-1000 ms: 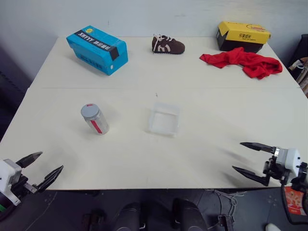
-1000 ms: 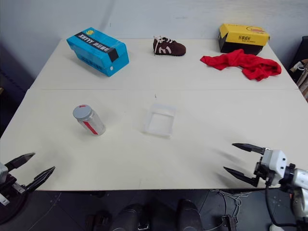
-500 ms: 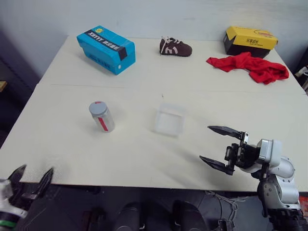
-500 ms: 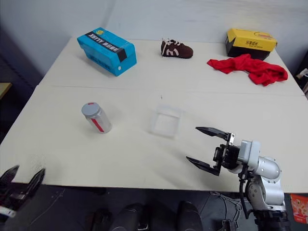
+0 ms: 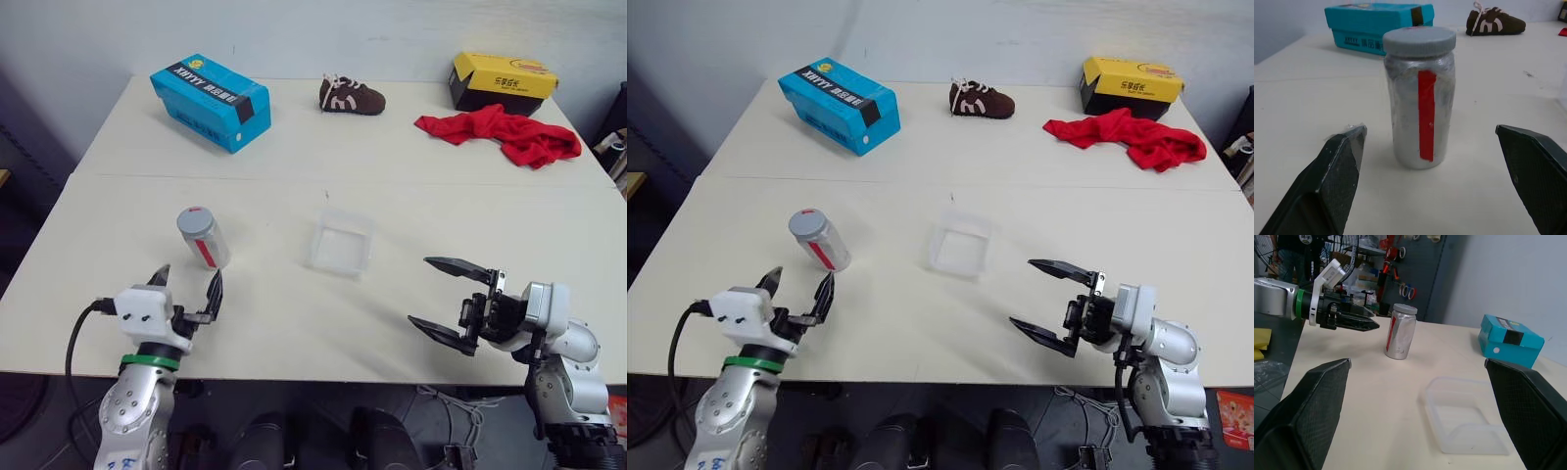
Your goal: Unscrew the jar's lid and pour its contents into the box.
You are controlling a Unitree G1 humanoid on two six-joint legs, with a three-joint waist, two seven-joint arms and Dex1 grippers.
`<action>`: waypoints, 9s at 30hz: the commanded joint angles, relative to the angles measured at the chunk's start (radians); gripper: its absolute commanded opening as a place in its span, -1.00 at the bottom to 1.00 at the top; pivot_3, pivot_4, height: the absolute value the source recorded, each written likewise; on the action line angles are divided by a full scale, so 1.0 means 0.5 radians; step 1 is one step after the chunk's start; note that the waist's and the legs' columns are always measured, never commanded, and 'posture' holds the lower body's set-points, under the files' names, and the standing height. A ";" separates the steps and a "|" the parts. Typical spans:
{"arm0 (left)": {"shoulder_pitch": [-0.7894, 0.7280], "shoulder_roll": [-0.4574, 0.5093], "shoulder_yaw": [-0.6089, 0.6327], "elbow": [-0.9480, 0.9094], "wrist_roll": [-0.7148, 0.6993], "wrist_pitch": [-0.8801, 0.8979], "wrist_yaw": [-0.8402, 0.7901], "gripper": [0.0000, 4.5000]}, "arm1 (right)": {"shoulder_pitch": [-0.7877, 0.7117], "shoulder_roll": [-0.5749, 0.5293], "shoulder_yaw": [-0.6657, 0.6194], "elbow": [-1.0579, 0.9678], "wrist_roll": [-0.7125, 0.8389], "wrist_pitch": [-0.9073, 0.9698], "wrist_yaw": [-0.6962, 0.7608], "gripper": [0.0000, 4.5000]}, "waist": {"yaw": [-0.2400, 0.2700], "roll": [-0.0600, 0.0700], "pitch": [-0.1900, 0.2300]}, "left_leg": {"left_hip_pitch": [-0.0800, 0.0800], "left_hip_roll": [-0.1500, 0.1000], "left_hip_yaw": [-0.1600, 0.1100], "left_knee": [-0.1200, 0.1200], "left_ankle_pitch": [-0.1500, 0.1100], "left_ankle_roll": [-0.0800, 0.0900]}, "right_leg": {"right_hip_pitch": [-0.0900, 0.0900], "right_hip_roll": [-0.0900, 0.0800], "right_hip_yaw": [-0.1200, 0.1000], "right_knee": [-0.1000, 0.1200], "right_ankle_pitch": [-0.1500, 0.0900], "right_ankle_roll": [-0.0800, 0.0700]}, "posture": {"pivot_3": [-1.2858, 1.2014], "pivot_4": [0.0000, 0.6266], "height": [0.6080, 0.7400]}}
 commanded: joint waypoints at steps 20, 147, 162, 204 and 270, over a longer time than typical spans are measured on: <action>-0.682 -0.027 -0.058 0.743 0.198 -0.269 0.177 0.98 | 0.106 -0.033 -0.052 -0.213 0.012 0.127 -0.133 1.00 | 0.004 0.000 0.000 | -0.001 -0.001 -0.001 0.002 0.007 0.012 | 0.000 0.000 -0.005 0.002 0.000 0.001 | 0.03 -0.52 1.00; -1.384 0.702 -0.583 0.671 -0.765 0.275 -1.814 0.03 | -1.462 -0.063 0.447 -0.252 -0.052 1.724 -0.597 0.99 | -0.053 0.002 0.003 | -0.010 0.006 -0.007 0.004 0.020 0.002 | -0.005 0.028 -0.011 0.014 -0.001 -0.004 | 0.03 -0.52 1.00; -1.391 0.723 -0.557 0.694 -0.742 0.252 -1.830 0.03 | -1.314 -0.191 0.275 -0.316 0.175 1.794 -0.385 0.99 | -0.052 0.003 0.004 | -0.010 0.006 -0.007 0.004 0.020 0.002 | -0.005 0.028 -0.011 0.014 -0.001 -0.004 | 0.03 -0.52 1.00; -1.391 0.698 -0.583 0.678 -0.723 0.253 -1.788 0.03 | -1.369 -0.073 0.425 -0.291 0.099 1.759 -0.291 0.99 | -0.053 0.003 0.004 | -0.010 0.006 -0.007 0.003 0.021 0.001 | -0.005 0.028 -0.010 0.014 0.000 -0.003 | 0.03 -0.52 1.00; -1.448 0.675 -0.584 0.754 -0.688 0.262 -1.836 0.03 | -1.362 0.021 0.620 -0.474 0.000 1.798 -0.604 0.99 | -0.052 0.005 0.005 | -0.010 0.008 -0.004 0.001 0.022 0.001 | -0.007 0.029 -0.008 0.013 0.000 -0.003 | 0.03 -0.52 1.00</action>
